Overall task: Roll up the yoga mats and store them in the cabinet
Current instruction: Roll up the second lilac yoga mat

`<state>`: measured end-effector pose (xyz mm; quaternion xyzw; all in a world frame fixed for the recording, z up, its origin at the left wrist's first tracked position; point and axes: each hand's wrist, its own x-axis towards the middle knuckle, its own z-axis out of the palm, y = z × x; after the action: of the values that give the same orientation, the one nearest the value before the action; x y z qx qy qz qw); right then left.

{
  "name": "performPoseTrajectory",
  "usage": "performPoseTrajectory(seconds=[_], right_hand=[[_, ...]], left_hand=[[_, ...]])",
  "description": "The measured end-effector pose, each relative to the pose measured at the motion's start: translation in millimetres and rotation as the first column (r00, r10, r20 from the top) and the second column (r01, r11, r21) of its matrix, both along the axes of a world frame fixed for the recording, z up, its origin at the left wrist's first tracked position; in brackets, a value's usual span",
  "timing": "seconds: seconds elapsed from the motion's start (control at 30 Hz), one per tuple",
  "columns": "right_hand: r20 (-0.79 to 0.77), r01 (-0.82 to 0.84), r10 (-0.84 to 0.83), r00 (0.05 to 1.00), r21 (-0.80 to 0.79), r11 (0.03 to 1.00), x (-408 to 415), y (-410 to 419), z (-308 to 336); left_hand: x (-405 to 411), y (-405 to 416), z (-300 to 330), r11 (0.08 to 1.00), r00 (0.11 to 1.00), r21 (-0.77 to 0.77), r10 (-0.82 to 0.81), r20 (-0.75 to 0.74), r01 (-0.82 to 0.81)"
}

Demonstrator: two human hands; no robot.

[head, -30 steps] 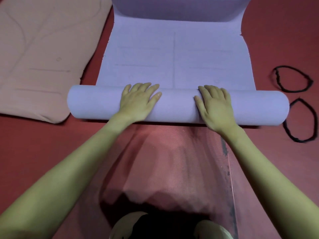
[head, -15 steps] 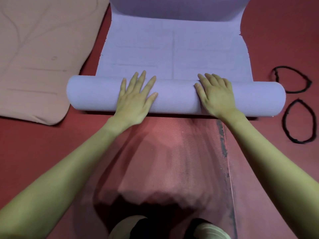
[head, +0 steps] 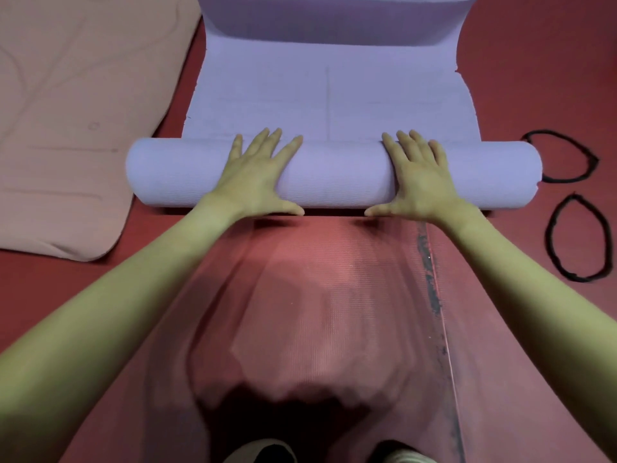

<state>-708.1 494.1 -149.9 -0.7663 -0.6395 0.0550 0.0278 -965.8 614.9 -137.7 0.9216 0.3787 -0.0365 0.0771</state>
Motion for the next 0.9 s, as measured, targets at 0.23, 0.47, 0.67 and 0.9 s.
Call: performPoseTrajectory(seconds=[0.23, 0.47, 0.67, 0.9], right_hand=[[0.153, -0.025, 0.028, 0.988, -0.021, 0.999, 6, 22, 7], [0.092, -0.023, 0.026, 0.995, -0.034, 0.999, -11, -20, 18], [0.024, -0.011, 0.011, 1.000, -0.017, 1.000, -39, -87, 14], [-0.030, -0.028, 0.023, 0.999, -0.187, 0.982, -49, -113, 25]], left_hand=[[8, 20, 5, 0.996, 0.999, 0.086, 0.036, 0.015, -0.037], [-15, -18, 16, 0.997, 0.998, 0.056, 0.044, 0.040, -0.046], [-47, -76, 18, 1.000, 0.998, 0.026, 0.014, 0.065, -0.016], [-67, -101, 12, 0.995, 0.999, -0.099, -0.023, 0.046, 0.027]])
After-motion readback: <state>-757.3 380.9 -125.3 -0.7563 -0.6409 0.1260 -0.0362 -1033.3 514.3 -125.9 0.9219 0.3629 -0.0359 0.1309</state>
